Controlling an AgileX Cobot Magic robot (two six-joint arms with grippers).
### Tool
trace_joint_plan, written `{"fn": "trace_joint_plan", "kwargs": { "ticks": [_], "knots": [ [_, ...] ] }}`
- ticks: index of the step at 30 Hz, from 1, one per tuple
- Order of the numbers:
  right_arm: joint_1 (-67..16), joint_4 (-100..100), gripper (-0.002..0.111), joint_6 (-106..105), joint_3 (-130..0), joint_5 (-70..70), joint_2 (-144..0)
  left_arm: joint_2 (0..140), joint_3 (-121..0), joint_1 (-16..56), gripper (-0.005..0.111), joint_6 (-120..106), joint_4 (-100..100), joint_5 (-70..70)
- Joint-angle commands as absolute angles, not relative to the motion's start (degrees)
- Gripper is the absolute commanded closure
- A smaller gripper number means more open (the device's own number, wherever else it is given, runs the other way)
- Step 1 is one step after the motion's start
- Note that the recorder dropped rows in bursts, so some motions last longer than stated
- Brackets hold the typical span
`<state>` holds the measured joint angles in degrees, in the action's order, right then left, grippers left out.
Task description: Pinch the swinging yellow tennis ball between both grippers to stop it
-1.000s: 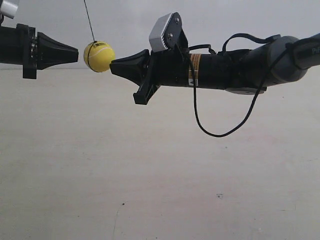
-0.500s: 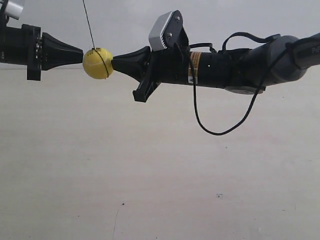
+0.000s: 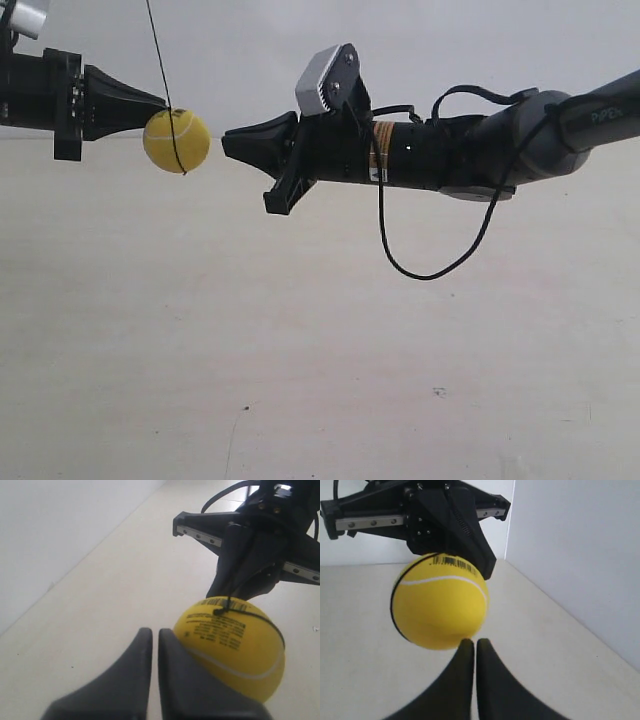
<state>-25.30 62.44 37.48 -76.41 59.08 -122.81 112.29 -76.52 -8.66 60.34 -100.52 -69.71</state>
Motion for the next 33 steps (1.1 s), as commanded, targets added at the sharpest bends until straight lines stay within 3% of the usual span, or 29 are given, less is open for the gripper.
{"fn": "trace_joint_plan", "kwargs": {
  "ticks": [1,33],
  "knots": [
    [-25.1,62.1,0.108,37.9,-76.7,60.2,-122.6,111.7,-76.3,-8.8,0.102,61.7,-99.9,-70.0],
    [-25.2,59.6,0.108,36.6,-78.6,58.2,-122.6,111.8,-76.0,-8.8,0.102,63.0,-99.9,-70.0]
  ]
}}
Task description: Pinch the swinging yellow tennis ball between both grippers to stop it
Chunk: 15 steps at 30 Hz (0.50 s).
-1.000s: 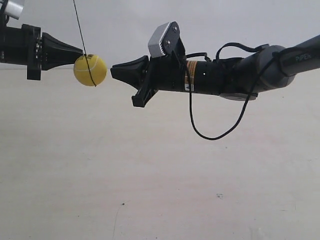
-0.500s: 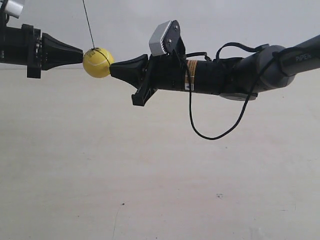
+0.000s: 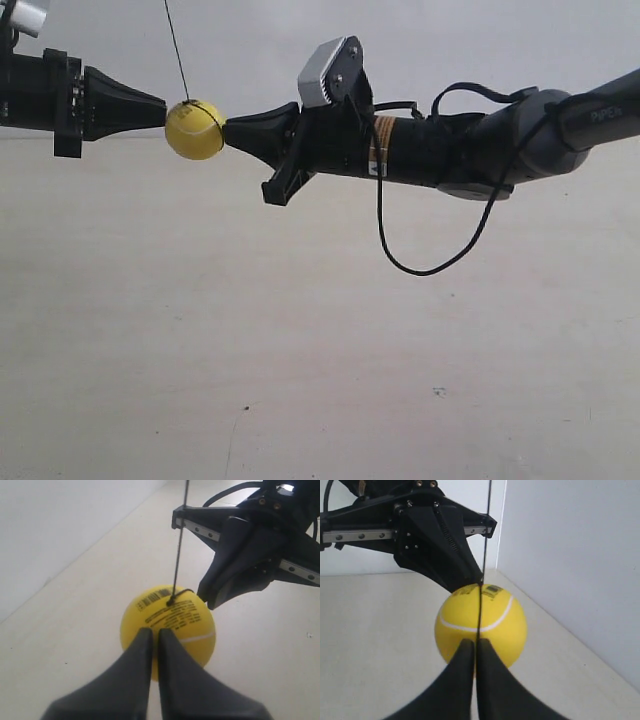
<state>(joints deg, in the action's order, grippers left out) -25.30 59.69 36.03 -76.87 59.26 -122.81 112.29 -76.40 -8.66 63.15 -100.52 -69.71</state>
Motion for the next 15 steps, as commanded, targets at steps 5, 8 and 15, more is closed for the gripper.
{"fn": "trace_joint_plan", "kwargs": {
  "ticks": [5,8,15],
  "knots": [
    [-25.2,63.8,0.108,41.1,-81.5,57.1,-122.9,111.8,-76.0,-8.8,0.102,63.2,-99.9,-70.0],
    [-25.2,63.9,0.108,41.8,-82.4,57.1,-123.6,111.8,-76.0,-8.8,0.102,63.2,-99.9,-70.0],
    [-25.2,64.8,0.108,43.1,-82.9,57.1,-125.8,112.5,-76.0,-8.8,0.102,63.4,-99.9,-70.0]
  ]
}}
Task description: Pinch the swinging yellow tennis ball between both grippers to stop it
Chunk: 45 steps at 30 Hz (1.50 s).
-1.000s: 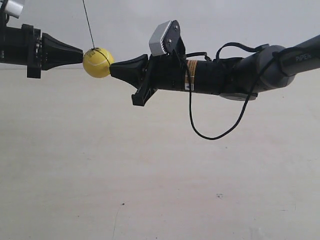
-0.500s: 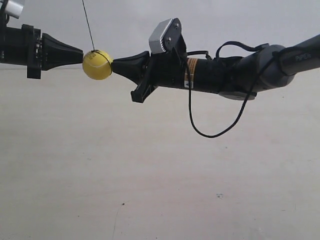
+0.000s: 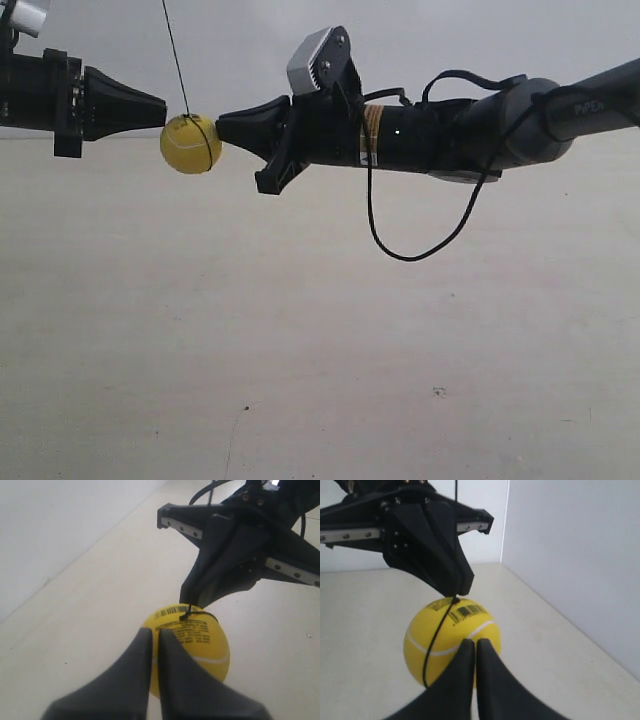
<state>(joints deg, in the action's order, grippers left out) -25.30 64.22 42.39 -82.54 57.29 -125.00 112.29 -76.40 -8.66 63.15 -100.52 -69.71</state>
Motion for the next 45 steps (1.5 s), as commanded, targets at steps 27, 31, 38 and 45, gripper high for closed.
{"fn": "trace_joint_plan", "kwargs": {
  "ticks": [27,31,38,45],
  "knots": [
    [-25.2,65.2,0.108,43.0,-82.9,57.2,-125.9,115.3,-76.0,-8.8,0.102,63.4,-99.9,-70.0],
    [-25.2,65.1,0.108,43.1,-82.9,57.2,-125.9,115.3,-76.0,-8.8,0.102,63.2,-99.9,-70.0],
    [-25.2,65.1,0.108,43.1,-82.9,57.4,-125.9,115.3,-76.0,-8.8,0.102,62.9,-99.9,-70.0],
    [-25.2,65.1,0.108,43.4,-83.6,59.2,-125.9,115.0,-76.0,-8.8,0.102,62.9,-99.9,-70.0]
  ]
}}
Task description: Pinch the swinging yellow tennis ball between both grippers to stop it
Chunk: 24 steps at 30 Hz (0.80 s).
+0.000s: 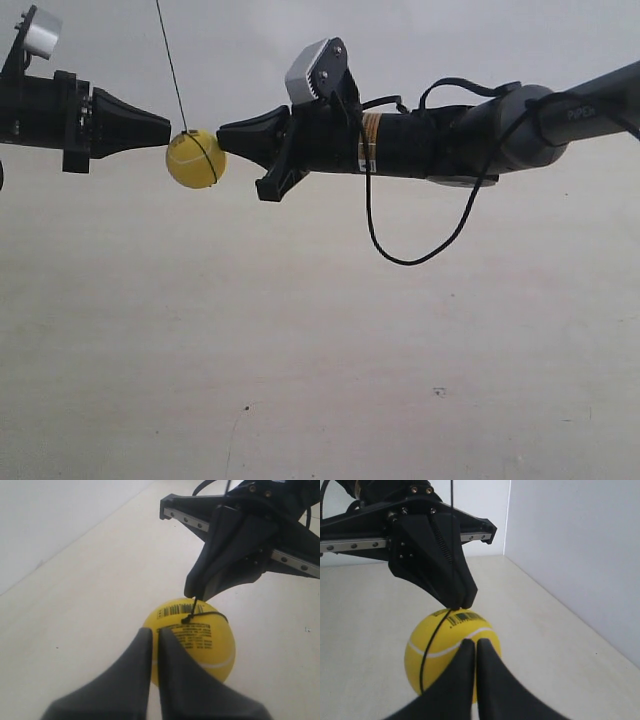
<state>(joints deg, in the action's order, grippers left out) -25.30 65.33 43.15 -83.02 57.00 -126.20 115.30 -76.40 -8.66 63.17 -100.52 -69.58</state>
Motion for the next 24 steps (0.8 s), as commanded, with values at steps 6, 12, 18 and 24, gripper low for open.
{"fn": "trace_joint_plan", "kwargs": {
  "ticks": [6,12,18,24],
  "knots": [
    [-25.2,65.4,0.108,44.6,-84.2,60.1,-125.8,114.2,-76.9,-8.8,0.102,63.1,-99.9,-70.0],
    [-25.2,65.4,0.108,44.6,-84.2,60.1,-125.8,113.7,-76.9,-8.8,0.102,63.1,-99.9,-70.0],
    [-25.2,65.3,0.108,44.0,-84.2,60.3,-125.8,113.5,-76.9,-8.8,0.102,63.1,-99.9,-70.0],
    [-25.1,65.4,0.108,43.3,-84.2,60.1,-125.8,112.8,-77.0,-9.1,0.102,63.1,-99.9,-70.0]
  ]
}}
